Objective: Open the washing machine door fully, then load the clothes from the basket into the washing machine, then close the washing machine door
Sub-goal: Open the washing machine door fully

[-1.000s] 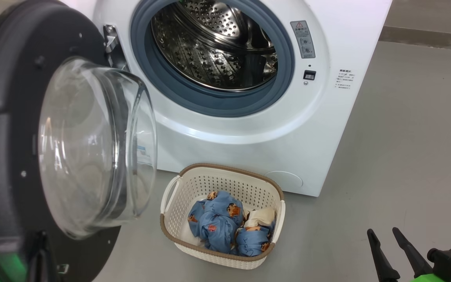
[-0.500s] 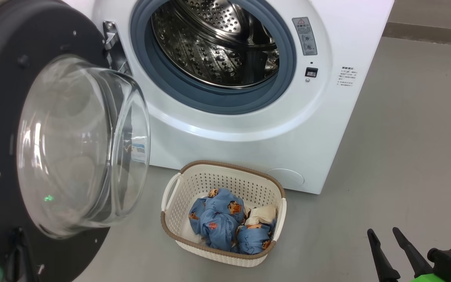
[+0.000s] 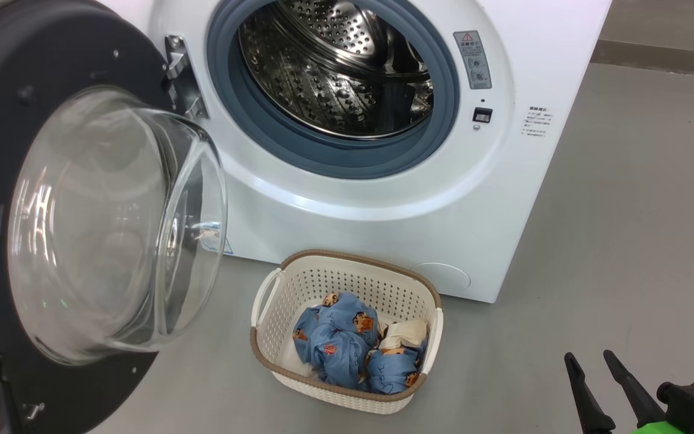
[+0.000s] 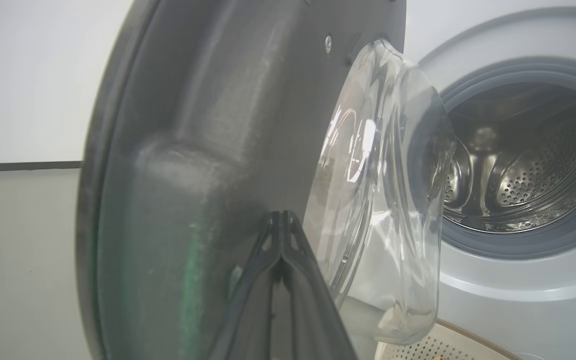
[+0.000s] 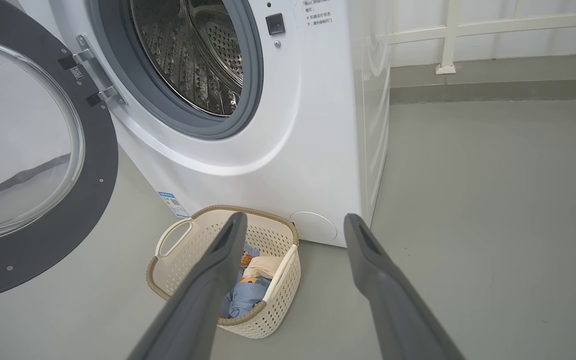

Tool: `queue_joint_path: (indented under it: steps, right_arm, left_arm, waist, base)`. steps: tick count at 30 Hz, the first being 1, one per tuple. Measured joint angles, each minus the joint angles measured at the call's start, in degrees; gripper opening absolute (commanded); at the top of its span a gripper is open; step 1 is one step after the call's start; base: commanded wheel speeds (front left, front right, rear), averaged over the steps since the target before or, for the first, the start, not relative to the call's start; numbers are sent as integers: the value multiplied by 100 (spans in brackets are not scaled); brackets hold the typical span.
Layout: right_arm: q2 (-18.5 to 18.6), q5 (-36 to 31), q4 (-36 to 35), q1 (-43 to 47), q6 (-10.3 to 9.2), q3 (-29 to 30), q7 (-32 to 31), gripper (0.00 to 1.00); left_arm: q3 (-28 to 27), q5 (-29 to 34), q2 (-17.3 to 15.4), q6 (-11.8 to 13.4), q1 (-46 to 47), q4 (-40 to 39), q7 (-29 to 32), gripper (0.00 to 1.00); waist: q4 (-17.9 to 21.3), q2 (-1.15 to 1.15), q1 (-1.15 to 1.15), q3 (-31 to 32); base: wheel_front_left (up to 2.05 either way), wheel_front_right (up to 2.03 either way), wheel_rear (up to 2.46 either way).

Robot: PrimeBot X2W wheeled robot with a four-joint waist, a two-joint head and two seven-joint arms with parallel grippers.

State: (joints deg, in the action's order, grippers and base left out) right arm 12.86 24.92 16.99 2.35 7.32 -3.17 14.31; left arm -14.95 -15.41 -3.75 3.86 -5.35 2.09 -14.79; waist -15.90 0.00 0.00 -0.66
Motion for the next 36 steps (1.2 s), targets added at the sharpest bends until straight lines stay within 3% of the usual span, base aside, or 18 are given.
queue_joint_path:
  steps: [11, 36]
  right_arm:
    - [8, 10, 3, 4, 0, -34, 0, 100]
    - [145, 35, -23, -41, 0, -55, 0, 100]
  left_arm:
    - [-355, 57, -32, -63, 344, 414, 0, 0]
    - [-1463, 371, -471, -370, 1866, 2228, -1, 0]
  waist:
    - [-77, 0, 0, 37]
    - [-61, 0, 0, -424]
  base:
    - [0, 0, 0]
    - [0, 0, 0]
